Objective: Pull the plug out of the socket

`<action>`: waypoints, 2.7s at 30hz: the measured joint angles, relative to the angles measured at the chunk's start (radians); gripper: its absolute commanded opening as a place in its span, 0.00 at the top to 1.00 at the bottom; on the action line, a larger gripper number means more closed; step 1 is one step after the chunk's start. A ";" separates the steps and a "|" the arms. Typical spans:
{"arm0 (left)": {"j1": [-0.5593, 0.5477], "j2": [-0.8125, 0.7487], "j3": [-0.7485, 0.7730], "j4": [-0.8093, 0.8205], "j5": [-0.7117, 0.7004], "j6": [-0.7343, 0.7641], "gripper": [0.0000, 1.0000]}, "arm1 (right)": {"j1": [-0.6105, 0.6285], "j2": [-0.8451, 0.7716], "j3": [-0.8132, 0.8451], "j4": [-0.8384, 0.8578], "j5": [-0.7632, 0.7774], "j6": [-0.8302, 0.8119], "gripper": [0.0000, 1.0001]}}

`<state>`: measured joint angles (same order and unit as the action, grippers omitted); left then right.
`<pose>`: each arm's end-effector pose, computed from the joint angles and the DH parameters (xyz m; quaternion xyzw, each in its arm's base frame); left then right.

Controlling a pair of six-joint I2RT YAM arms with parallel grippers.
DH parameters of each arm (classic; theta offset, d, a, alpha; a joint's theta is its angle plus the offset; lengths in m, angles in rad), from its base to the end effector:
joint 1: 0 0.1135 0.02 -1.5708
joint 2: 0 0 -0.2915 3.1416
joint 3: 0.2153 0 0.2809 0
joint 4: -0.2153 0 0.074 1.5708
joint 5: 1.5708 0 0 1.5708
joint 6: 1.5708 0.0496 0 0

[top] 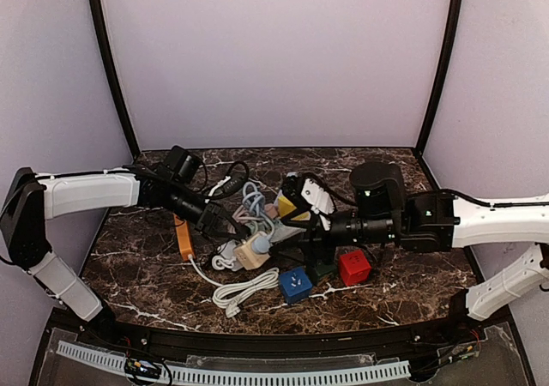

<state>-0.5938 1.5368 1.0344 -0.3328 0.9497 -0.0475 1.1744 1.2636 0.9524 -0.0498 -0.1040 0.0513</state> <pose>0.2663 -0.2284 0.2490 0.3822 0.7548 -0.5057 0.1690 0.1214 0.3035 0.3209 -0.4624 0.6796 0.3616 0.4400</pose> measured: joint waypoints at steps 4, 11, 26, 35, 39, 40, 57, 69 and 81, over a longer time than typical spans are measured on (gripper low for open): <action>0.000 0.000 -0.006 -0.044 0.056 0.051 0.99 | 0.040 0.031 0.000 0.007 -0.018 -0.160 0.38; 0.000 0.000 -0.007 -0.071 0.090 0.090 0.99 | 0.077 0.146 0.060 -0.029 -0.012 -0.370 0.41; 0.000 0.000 -0.007 -0.083 0.106 0.108 0.99 | 0.082 0.233 0.121 -0.074 0.020 -0.507 0.53; 0.000 0.000 -0.007 -0.087 0.109 0.114 0.99 | 0.051 0.271 0.154 -0.084 0.031 -0.505 0.51; 0.000 -0.001 -0.007 -0.087 0.109 0.116 0.99 | 0.031 0.278 0.167 -0.085 0.030 -0.502 0.51; 0.000 -0.002 -0.007 -0.087 0.109 0.116 0.99 | 0.028 0.280 0.168 -0.085 0.029 -0.502 0.50; 0.001 -0.013 -0.009 -0.097 0.105 0.122 0.99 | 0.027 0.344 0.216 -0.121 0.027 -0.465 0.67; -0.002 -0.060 -0.032 -0.003 0.061 0.077 0.18 | 0.028 0.361 0.230 -0.156 0.057 -0.393 1.00; -0.005 -0.455 -0.234 0.341 -0.386 -0.158 0.15 | 0.029 0.392 0.245 -0.183 0.284 -0.085 1.00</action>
<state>-0.5983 1.0813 0.8001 0.0078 0.5636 -0.2050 1.2034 1.6554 1.1976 -0.2333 0.1802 -0.0341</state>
